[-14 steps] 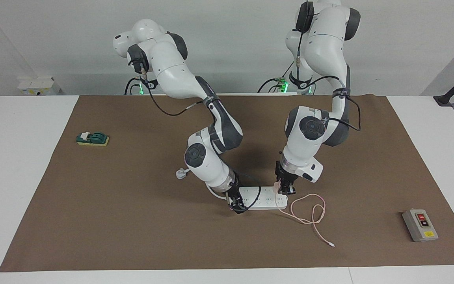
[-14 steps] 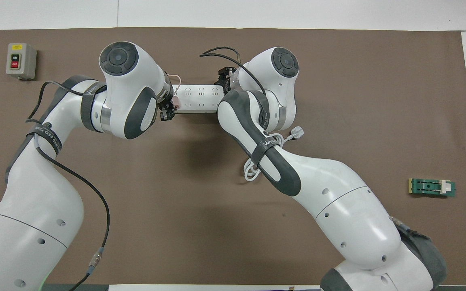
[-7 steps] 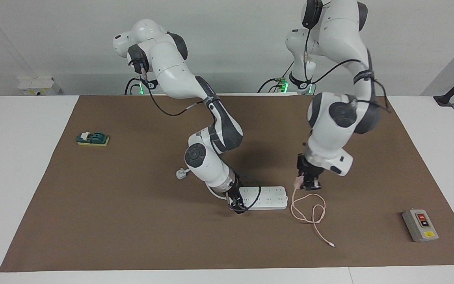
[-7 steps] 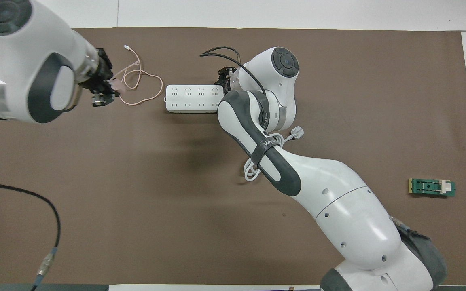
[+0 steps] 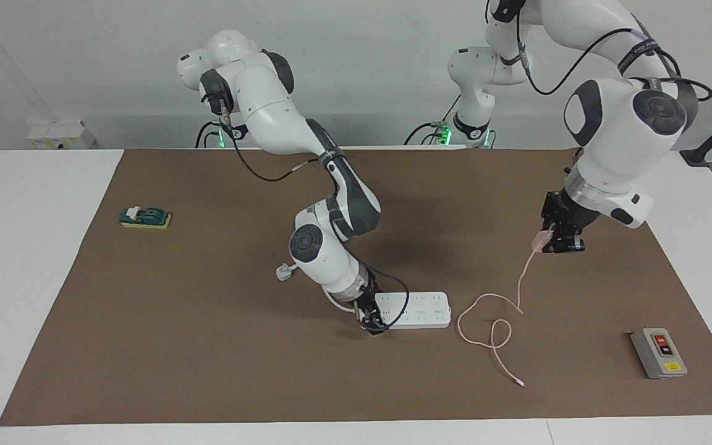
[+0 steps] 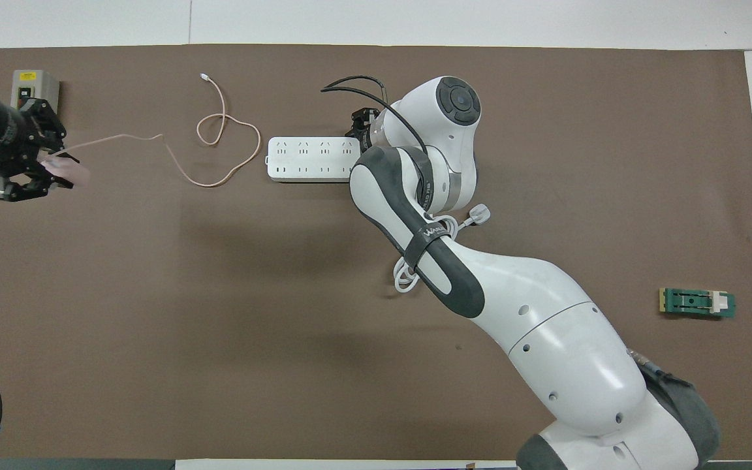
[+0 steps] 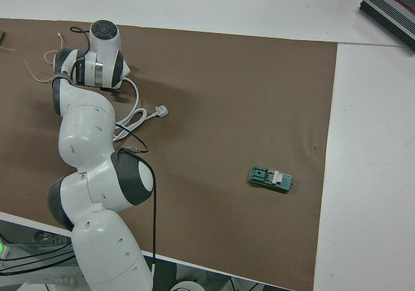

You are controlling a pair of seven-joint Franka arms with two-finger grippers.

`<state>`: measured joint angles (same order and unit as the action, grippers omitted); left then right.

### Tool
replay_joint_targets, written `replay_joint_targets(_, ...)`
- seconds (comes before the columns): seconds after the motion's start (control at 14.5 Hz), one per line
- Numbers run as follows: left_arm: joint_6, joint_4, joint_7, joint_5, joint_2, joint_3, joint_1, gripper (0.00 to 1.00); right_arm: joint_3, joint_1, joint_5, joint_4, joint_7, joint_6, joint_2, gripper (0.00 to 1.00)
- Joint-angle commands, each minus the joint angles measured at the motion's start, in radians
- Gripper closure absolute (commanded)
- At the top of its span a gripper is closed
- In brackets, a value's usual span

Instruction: Unplug charger and place it aside

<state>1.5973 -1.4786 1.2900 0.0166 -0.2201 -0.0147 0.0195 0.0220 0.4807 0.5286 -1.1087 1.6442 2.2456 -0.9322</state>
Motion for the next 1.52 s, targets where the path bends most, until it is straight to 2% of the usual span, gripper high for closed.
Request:
replay_joint_targets(0.0,-0.045,-0.048,-0.159,0.017,0.06,-0.007,0.083,1.0,0.001,-0.023,-0.018,-0.002,-0.021,-0.012,0.068,0.0)
replay_joint_targets(0.28,-0.039,-0.078,-0.285,0.017,0.082,-0.007,0.143,1.0,0.003,-0.082,-0.019,-0.051,-0.027,-0.118,0.192,0.0)
replay_joint_targets(0.34,-0.01,-0.122,-0.287,0.017,0.099,-0.007,0.139,1.0,0.003,-0.095,-0.028,-0.063,-0.029,-0.147,0.226,0.0)
replay_joint_targets(0.55,0.191,-0.342,-0.287,0.017,0.189,-0.01,0.113,1.0,0.001,-0.137,-0.079,-0.068,-0.055,-0.263,0.3,0.0)
replay_joint_targets(0.62,0.214,-0.373,-0.291,0.017,0.2,-0.01,0.111,0.88,0.003,-0.155,-0.082,-0.069,-0.084,-0.309,0.326,0.0)
replay_joint_targets(0.69,0.214,-0.377,-0.3,0.017,0.203,-0.01,0.111,0.67,0.003,-0.175,-0.082,-0.069,-0.111,-0.348,0.349,0.0)
replay_joint_targets(0.76,0.208,-0.377,-0.313,0.017,0.203,-0.01,0.111,0.37,0.003,-0.198,-0.084,-0.069,-0.145,-0.394,0.377,0.0)
replay_joint_targets(0.83,0.202,-0.374,-0.326,0.016,0.203,-0.01,0.111,0.0,0.003,-0.22,-0.088,-0.069,-0.189,-0.443,0.404,0.0)
replay_joint_targets(0.9,0.193,-0.37,-0.34,0.016,0.203,-0.01,0.109,0.0,0.003,-0.244,-0.116,-0.069,-0.252,-0.492,0.43,0.0)
replay_joint_targets(1.03,0.158,-0.347,-0.523,0.003,0.196,-0.011,0.088,0.0,0.001,-0.328,-0.139,-0.068,-0.458,-0.608,0.493,0.0)
replay_joint_targets(1.17,0.11,-0.298,-0.624,-0.001,0.188,-0.014,0.086,0.0,0.003,-0.372,-0.145,-0.068,-0.603,-0.67,0.524,0.0)
replay_joint_targets(1.45,0.037,-0.253,-0.854,-0.021,0.212,-0.018,0.074,0.0,0.003,-0.424,-0.264,-0.068,-0.965,-0.759,0.564,0.0)
